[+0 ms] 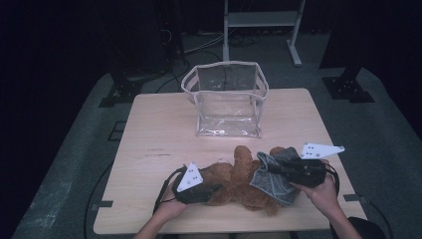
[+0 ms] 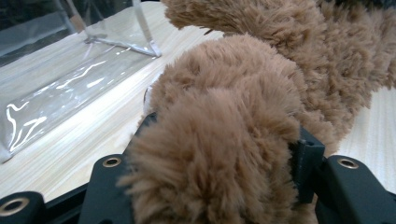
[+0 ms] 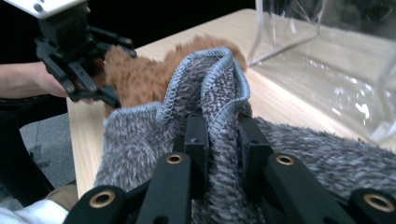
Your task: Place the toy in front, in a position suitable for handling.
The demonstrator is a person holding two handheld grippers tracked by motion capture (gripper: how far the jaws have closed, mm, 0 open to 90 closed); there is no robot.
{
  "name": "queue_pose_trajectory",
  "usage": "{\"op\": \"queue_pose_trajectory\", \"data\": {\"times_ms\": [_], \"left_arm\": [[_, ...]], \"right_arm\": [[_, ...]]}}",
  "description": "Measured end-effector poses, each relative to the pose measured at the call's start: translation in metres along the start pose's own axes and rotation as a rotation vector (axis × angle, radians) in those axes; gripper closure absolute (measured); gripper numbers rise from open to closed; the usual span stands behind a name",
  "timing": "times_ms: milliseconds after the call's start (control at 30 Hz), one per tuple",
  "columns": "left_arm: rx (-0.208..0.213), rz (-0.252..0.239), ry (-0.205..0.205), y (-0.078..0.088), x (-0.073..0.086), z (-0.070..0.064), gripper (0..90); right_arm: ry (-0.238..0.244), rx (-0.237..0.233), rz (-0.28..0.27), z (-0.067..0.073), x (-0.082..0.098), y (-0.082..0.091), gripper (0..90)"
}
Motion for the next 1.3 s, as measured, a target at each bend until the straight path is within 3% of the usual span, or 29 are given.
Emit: {"op": "queue_pose_trajectory", "data": {"times_ms": [267, 367, 467, 567, 700, 800, 867, 933, 1067, 1133, 1300], "left_arm": [[-0.019, -0.005, 0.045, -0.003, -0.002, 0.004, 41.2], [-0.03, -0.003, 0.052, -0.004, -0.003, 0.005, 41.0], [-0.026, -0.005, 0.054, -0.004, -0.003, 0.004, 40.7], [-0.026, -0.009, 0.053, -0.007, -0.007, 0.001, 40.1], [-0.011, -0.023, 0.039, -0.015, -0.013, -0.004, 39.1], [-0.002, -0.027, 0.022, -0.017, -0.014, -0.006, 36.8], [0.017, -0.041, 0.013, -0.015, -0.012, -0.004, 33.5], [0.039, -0.058, 0.016, -0.014, -0.011, -0.002, 29.4], [0.073, -0.086, -0.003, -0.013, -0.01, 0.0, 19.7], [0.088, -0.1, -0.014, -0.013, -0.008, 0.0, 17.3], [0.126, -0.115, 0.005, -0.013, -0.001, 0.003, 13.2]], "right_arm": [[-0.077, 0.06, 0.009, -0.021, 0.025, 0.016, 76.6], [-0.101, 0.058, 0.009, -0.024, 0.031, 0.019, 76.6], [-0.121, 0.036, -0.018, -0.02, 0.024, 0.025, 76.7], [-0.081, 0.005, -0.041, -0.007, 0.005, 0.023, 76.9], [0.011, -0.044, -0.012, 0.018, -0.022, -0.001, 76.6], [0.081, -0.04, 0.039, 0.031, -0.03, -0.024, 76.5], [0.117, 0.001, 0.097, 0.028, -0.024, -0.036, 76.7], [0.111, 0.011, 0.131, 0.02, -0.013, -0.04, 77.5], [0.065, 0.008, 0.125, 0.008, -0.002, -0.032, 78.0], [0.059, -0.003, 0.122, 0.007, 0.002, -0.029, 78.1], [0.069, -0.001, 0.12, 0.005, 0.006, -0.027, 78.2]]}}
Point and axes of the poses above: each handheld gripper's, and its own axes: y roughly backward along the jaws, x roughly out of its underside, z roughly to its left, the point moved 5 cm from there along -y, roughly forward along the jaws, and after that the axes turned 1 degree about x, right-handed, at the moved point
